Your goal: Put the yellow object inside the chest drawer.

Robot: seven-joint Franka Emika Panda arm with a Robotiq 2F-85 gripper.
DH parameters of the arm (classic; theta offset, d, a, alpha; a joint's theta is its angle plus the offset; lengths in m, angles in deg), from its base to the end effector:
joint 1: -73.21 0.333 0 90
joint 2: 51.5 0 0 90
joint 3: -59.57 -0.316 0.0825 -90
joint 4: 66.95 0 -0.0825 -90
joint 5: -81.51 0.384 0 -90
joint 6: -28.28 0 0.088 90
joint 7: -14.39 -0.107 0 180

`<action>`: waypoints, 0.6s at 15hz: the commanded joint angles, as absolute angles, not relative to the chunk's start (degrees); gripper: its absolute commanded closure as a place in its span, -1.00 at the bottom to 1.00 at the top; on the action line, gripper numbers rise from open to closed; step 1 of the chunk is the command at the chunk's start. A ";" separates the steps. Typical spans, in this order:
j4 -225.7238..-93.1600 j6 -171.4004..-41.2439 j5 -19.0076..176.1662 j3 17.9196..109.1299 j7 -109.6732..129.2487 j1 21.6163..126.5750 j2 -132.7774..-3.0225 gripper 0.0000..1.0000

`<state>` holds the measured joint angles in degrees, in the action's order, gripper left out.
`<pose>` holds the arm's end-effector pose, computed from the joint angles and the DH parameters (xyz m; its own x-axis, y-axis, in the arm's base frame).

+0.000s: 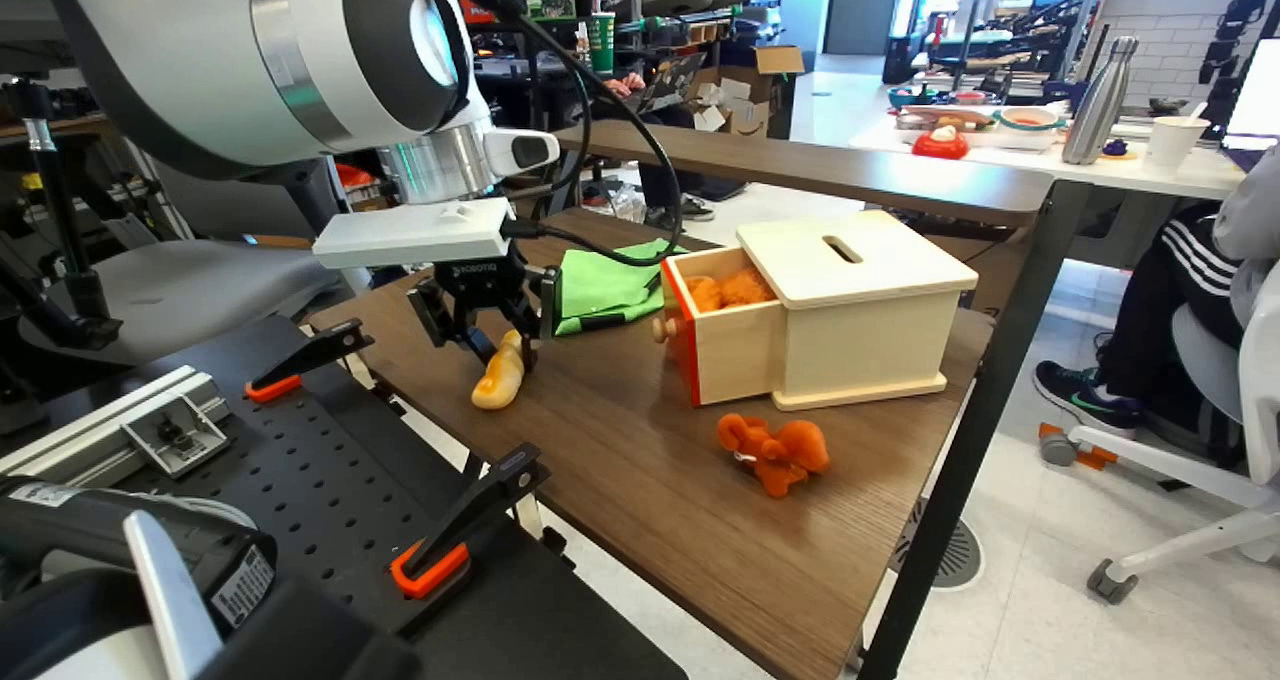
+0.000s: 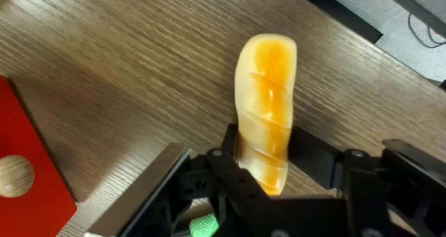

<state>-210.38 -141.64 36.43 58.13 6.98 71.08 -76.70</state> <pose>0.4373 0.0441 0.1153 0.8082 0.5888 -0.0097 0.5845 -0.8001 0.1345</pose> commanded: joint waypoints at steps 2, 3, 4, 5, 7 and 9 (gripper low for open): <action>-211.57 -134.84 47.82 55.68 12.07 71.54 -71.02 0.71; -211.52 -132.94 50.10 55.60 12.93 72.04 -69.94 0.71; -211.25 -131.15 51.72 56.64 13.55 73.42 -68.55 0.71; -211.01 -129.70 52.70 57.63 13.31 74.80 -67.21 0.71; -210.20 -125.96 53.51 59.14 12.47 76.61 -64.30 0.71; -208.88 -122.91 52.39 60.35 11.51 77.44 -62.34 0.71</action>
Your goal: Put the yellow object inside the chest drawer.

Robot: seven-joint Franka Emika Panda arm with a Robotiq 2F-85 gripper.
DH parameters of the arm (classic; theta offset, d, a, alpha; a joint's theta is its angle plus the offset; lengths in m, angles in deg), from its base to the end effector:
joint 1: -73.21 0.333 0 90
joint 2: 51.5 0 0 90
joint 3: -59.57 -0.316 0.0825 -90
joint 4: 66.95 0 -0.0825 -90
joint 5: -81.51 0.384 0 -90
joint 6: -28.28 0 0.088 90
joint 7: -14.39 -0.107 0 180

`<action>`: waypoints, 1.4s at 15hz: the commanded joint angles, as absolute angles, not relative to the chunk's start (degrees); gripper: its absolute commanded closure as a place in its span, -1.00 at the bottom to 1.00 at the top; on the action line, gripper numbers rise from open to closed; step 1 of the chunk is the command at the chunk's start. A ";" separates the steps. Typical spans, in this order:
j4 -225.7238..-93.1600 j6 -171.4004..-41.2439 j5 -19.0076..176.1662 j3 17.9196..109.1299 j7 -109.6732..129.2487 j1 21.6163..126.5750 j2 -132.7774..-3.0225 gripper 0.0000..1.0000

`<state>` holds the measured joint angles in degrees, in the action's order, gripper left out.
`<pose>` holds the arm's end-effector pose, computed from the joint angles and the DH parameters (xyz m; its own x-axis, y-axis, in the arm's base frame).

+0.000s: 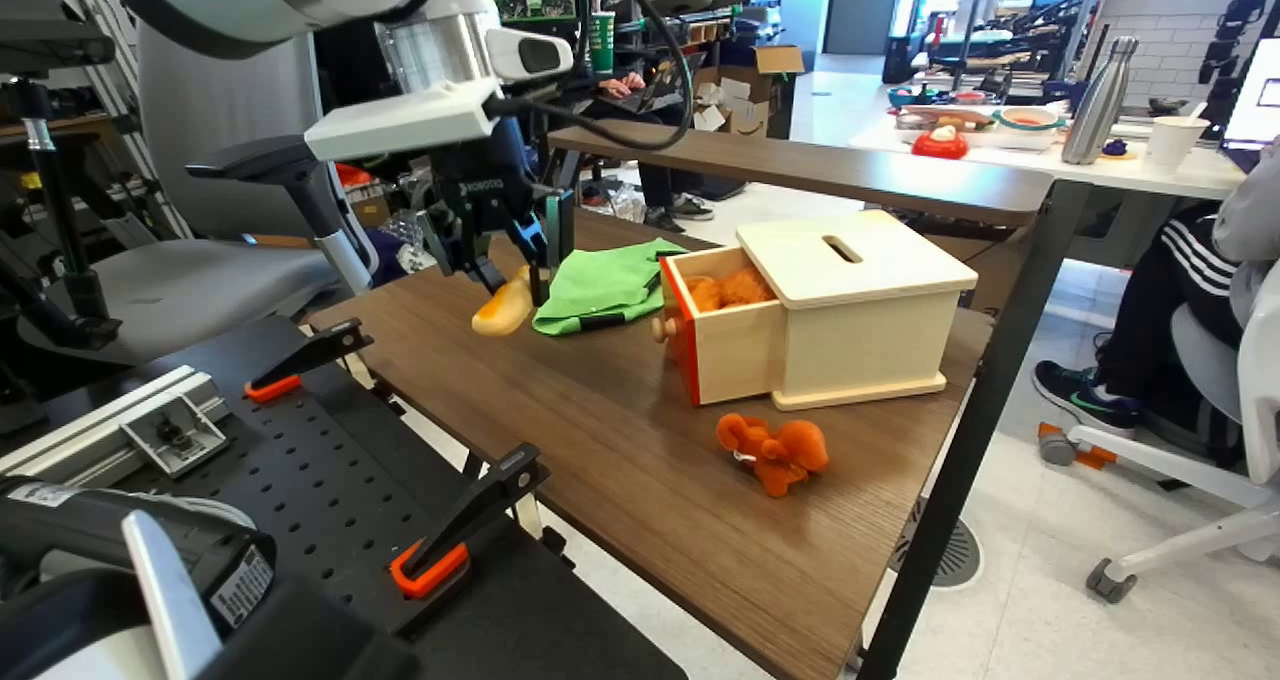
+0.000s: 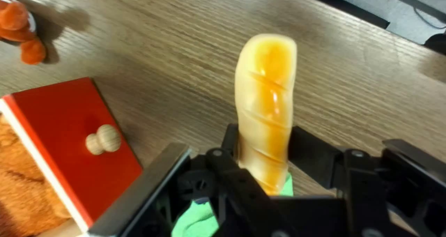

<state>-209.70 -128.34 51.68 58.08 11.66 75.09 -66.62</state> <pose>0.4622 0.0469 0.1813 0.8825 0.4670 -0.0557 0.4688 -0.8639 0.1844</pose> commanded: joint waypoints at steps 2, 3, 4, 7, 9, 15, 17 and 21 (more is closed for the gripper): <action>-207.49 -120.26 50.13 61.44 10.79 77.63 -60.94 0.71; -206.80 -119.28 49.13 61.84 10.97 77.39 -60.44 0.71; -206.18 -118.68 48.76 62.04 11.45 76.95 -60.08 0.71; -204.07 -118.60 47.60 62.79 12.59 75.73 -60.13 0.71; -202.45 -118.70 47.29 63.27 13.47 75.15 -60.84 0.71; -198.44 -121.55 46.42 64.65 13.93 73.48 -63.64 0.71; -197.09 -122.20 45.87 65.12 13.64 73.09 -64.99 0.71; -194.37 -122.90 45.68 66.16 13.28 72.91 -68.72 0.71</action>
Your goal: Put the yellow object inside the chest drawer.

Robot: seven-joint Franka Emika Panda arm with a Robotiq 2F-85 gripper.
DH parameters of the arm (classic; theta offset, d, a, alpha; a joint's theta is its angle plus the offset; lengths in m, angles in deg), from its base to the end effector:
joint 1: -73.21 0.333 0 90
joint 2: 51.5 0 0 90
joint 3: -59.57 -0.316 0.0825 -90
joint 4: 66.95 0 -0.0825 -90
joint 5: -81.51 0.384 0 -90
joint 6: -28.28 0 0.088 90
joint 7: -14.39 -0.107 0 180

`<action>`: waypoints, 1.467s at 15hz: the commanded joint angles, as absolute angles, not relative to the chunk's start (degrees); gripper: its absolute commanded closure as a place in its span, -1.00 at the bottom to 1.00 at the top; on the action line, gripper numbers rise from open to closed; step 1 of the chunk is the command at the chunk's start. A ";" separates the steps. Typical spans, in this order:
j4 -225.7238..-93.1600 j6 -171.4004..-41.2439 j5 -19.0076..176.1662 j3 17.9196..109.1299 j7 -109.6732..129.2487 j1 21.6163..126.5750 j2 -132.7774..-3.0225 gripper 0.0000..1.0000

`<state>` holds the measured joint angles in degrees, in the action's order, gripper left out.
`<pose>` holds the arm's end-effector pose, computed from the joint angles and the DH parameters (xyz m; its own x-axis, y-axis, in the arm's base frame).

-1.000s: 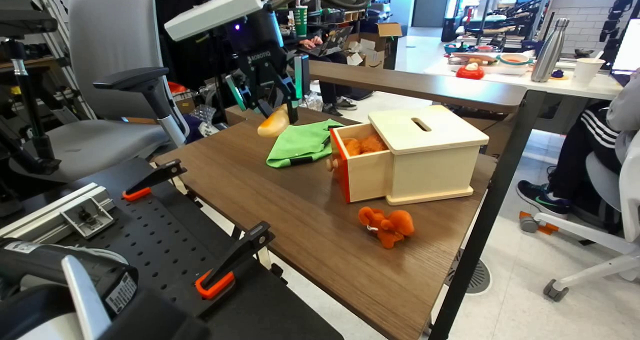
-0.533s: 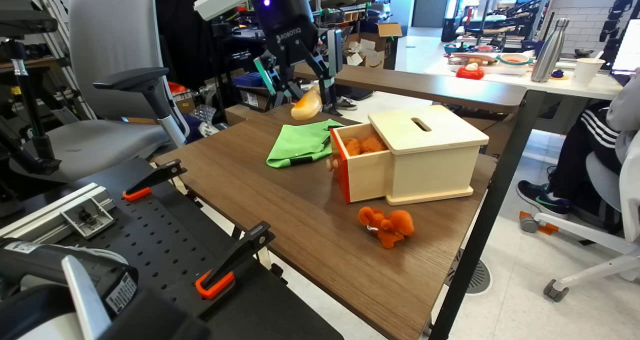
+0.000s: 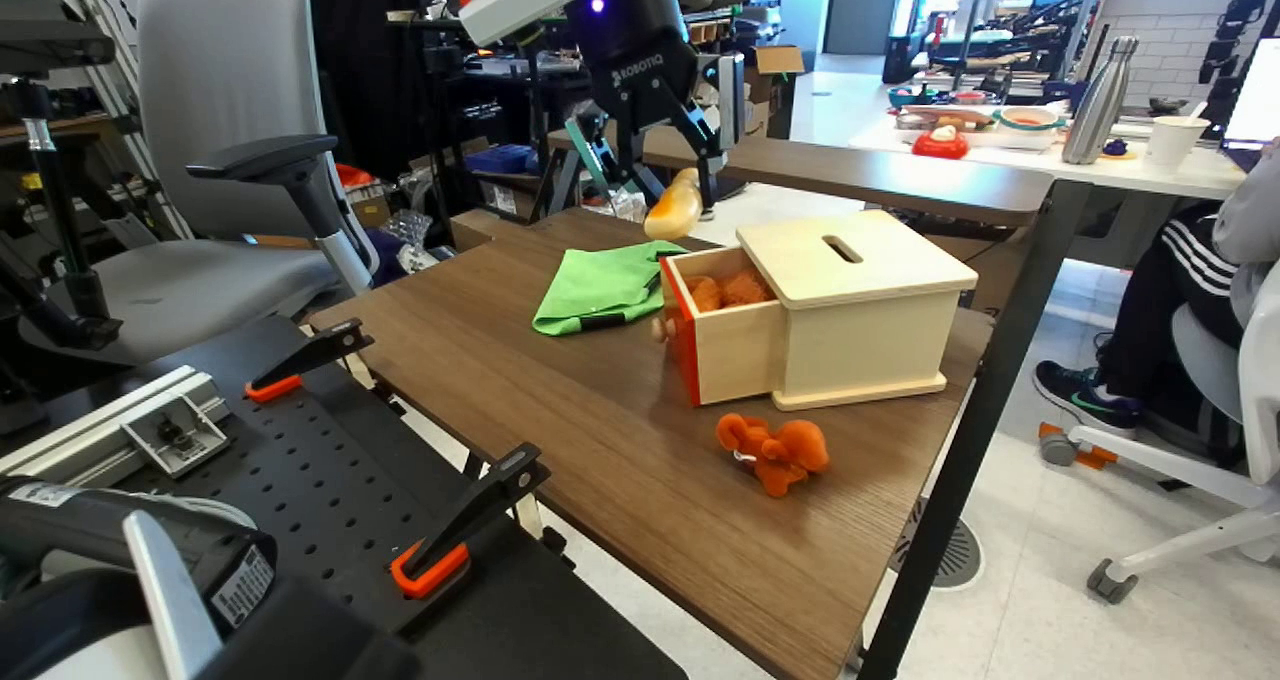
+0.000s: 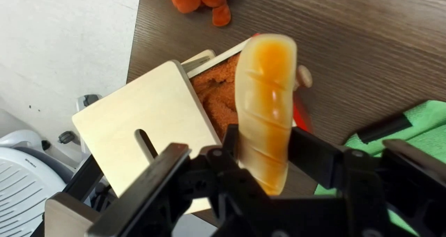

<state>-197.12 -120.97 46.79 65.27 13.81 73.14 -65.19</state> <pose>0.5412 -0.0429 0.2589 0.9194 0.3932 -0.0032 0.3686 -0.8589 0.3557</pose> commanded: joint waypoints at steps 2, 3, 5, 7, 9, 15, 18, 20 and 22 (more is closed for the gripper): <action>-193.06 -123.56 45.44 66.83 12.67 73.23 -70.85 0.71; -192.42 -123.78 45.48 67.11 12.48 73.39 -71.87 0.71; -191.18 -124.16 45.39 67.76 12.11 73.74 -73.76 0.71; -189.95 -123.95 46.06 67.99 12.52 73.70 -75.39 0.71; -189.16 -123.82 46.08 68.33 12.52 73.89 -76.64 0.71; -188.10 -123.35 46.16 68.78 12.79 74.43 -78.72 -0.45; -188.79 -123.20 46.52 68.55 13.03 74.79 -78.44 -0.86; -189.52 -123.49 46.10 68.78 12.40 75.30 -77.95 -0.88; -190.16 -123.71 45.83 68.84 11.85 75.63 -77.59 -0.93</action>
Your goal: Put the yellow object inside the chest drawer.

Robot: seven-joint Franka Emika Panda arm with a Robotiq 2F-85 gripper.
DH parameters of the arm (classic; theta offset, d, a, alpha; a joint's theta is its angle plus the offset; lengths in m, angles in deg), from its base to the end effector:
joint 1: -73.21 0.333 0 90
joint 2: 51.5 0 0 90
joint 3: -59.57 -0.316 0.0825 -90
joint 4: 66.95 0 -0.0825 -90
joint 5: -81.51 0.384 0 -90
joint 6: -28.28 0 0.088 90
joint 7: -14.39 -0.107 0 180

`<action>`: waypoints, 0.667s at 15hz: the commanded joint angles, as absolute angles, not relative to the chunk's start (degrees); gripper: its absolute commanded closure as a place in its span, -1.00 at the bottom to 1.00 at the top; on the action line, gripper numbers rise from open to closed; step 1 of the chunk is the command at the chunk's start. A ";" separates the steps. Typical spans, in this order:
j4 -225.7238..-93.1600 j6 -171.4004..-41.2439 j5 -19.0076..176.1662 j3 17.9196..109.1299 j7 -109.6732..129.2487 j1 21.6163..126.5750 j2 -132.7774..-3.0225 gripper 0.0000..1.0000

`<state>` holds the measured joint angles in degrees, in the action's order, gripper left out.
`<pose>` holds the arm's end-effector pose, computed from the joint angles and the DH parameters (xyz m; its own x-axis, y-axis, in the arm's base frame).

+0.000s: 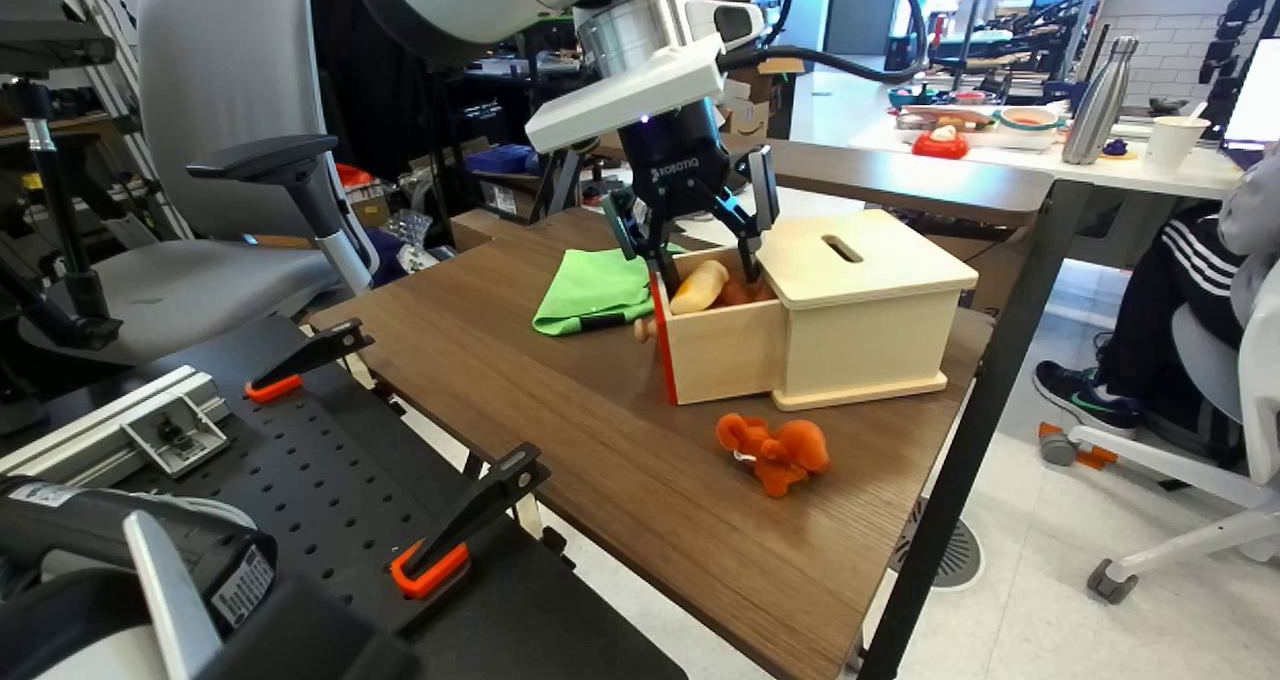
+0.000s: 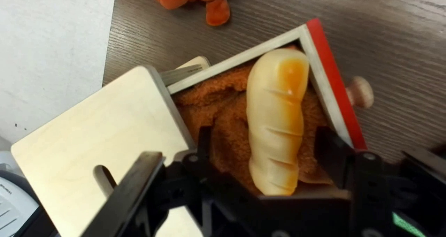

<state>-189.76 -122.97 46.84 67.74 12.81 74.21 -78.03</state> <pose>0.5671 -0.0575 0.1860 0.9255 0.3731 -0.0646 0.3715 -0.8617 0.3456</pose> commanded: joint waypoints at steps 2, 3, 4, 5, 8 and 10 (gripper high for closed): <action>-190.51 -123.69 45.49 68.93 11.45 75.95 -77.36 -0.89; -190.64 -123.77 45.32 69.02 11.19 76.11 -77.32 -0.89; -190.87 -123.92 45.06 69.12 10.90 76.28 -77.20 -0.89; -191.23 -124.19 44.67 69.25 10.62 76.49 -76.94 -0.89; -193.22 -126.33 43.00 69.47 8.99 77.15 -75.35 0.10; -194.70 -127.74 41.84 69.45 7.60 77.67 -74.24 -0.61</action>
<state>-191.17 -124.93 44.05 68.29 10.11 76.01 -77.26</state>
